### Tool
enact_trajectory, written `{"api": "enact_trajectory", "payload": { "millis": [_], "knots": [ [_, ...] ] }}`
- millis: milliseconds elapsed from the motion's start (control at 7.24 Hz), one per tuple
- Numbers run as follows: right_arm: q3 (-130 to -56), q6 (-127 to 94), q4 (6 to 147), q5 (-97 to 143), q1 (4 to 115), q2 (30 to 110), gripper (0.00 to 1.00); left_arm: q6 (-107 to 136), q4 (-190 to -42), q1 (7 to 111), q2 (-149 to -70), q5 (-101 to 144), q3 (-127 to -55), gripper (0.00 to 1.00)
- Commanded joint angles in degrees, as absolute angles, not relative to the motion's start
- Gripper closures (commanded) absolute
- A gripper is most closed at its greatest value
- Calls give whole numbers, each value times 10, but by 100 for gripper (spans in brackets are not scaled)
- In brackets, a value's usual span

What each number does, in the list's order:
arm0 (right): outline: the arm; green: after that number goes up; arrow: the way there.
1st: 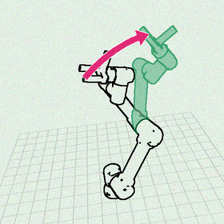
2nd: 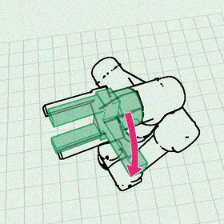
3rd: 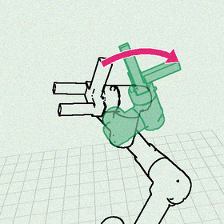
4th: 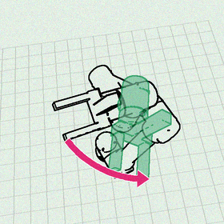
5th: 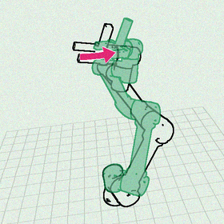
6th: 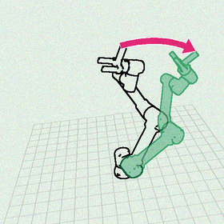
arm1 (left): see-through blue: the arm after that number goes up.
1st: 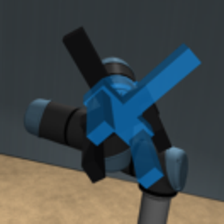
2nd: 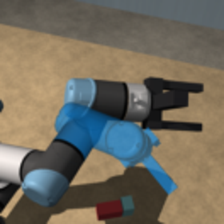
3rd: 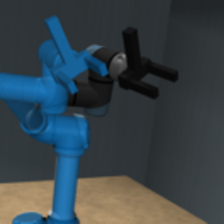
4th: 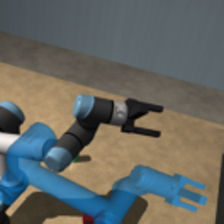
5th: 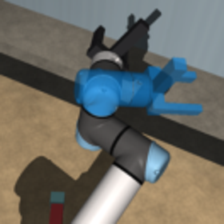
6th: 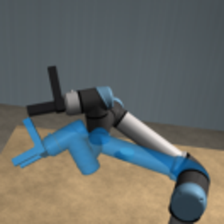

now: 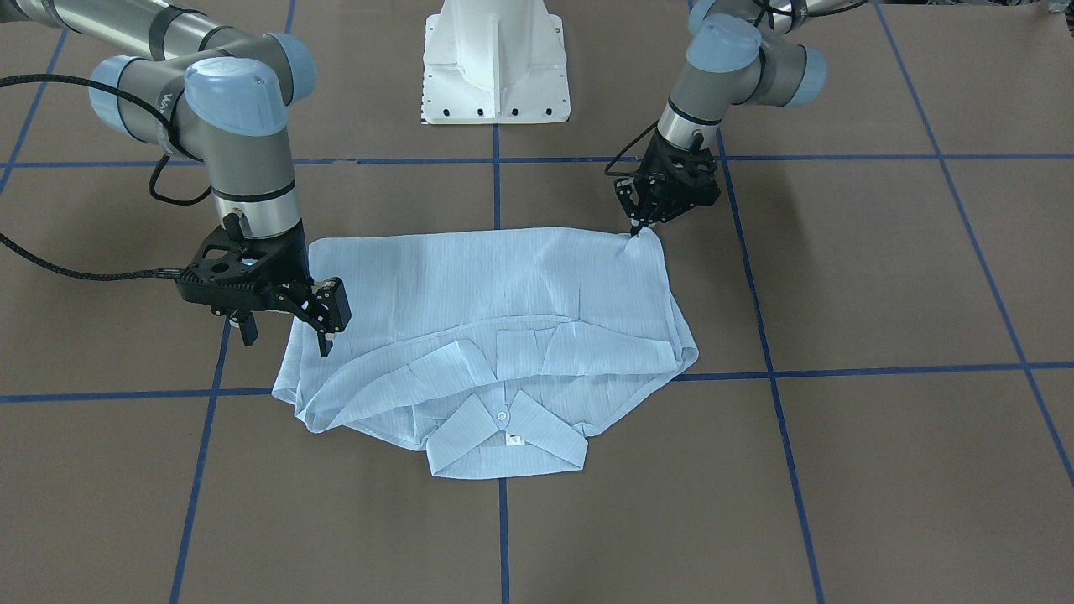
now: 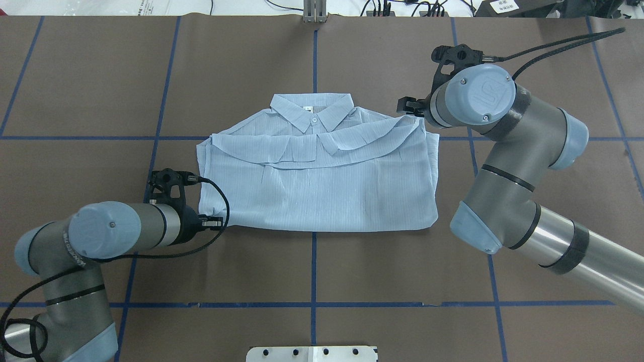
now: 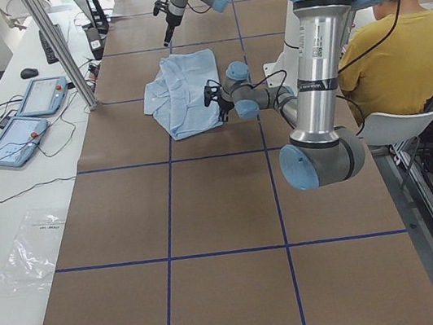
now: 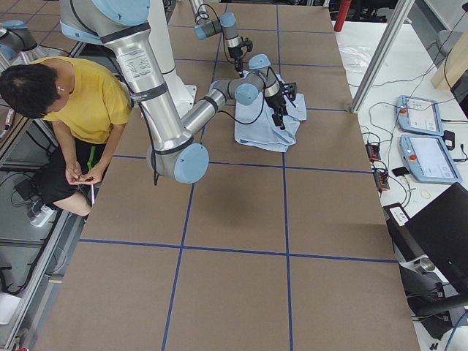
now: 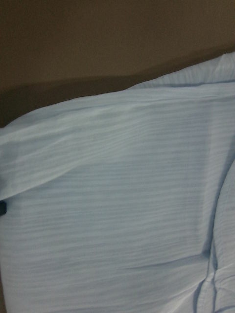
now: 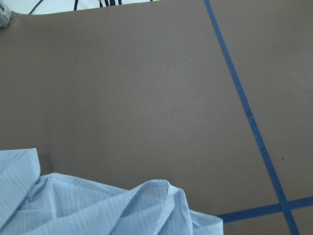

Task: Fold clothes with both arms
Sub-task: 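Drag the shirt side with the left gripper away from the robot, rotating it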

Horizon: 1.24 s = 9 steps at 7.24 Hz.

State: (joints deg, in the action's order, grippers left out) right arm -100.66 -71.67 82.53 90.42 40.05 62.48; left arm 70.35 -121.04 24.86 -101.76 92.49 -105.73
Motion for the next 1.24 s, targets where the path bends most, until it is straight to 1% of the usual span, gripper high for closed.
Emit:
{"api": "enact_trajectory", "payload": {
  "millis": [0, 138, 276, 415, 553, 691, 829, 967, 1106],
  "knots": [
    [-1007, -719, 825, 903, 396, 624, 0, 590, -1210, 344, -1005, 924, -1037, 100],
    [-1008, -725, 825, 903, 392, 624, 0, 533, -1215, 405, -1010, 925, -1000, 100],
    [-1008, -727, 824, 903, 389, 620, 0, 487, -1216, 457, -1041, 925, -946, 100],
    [-1008, -733, 825, 903, 383, 614, 0, 463, -1216, 491, -1122, 925, -853, 100],
    [-1009, -747, 824, 903, 377, 611, 0, 461, -1239, 516, -1204, 924, -732, 100],
    [-1009, -764, 825, 903, 368, 600, 0, 461, -1326, 525, -1259, 922, -616, 100],
    [-1006, -786, 826, 902, 355, 581, 0, 461, -1365, 534, -1285, 918, -560, 100],
    [-1004, -820, 829, 899, 342, 565, 0, 437, -1372, 545, -1285, 923, -561, 1],
    [-1005, -848, 833, 897, 328, 554, 0, 399, -1387, 561, -1280, 945, -581, 0]
  ]
}}
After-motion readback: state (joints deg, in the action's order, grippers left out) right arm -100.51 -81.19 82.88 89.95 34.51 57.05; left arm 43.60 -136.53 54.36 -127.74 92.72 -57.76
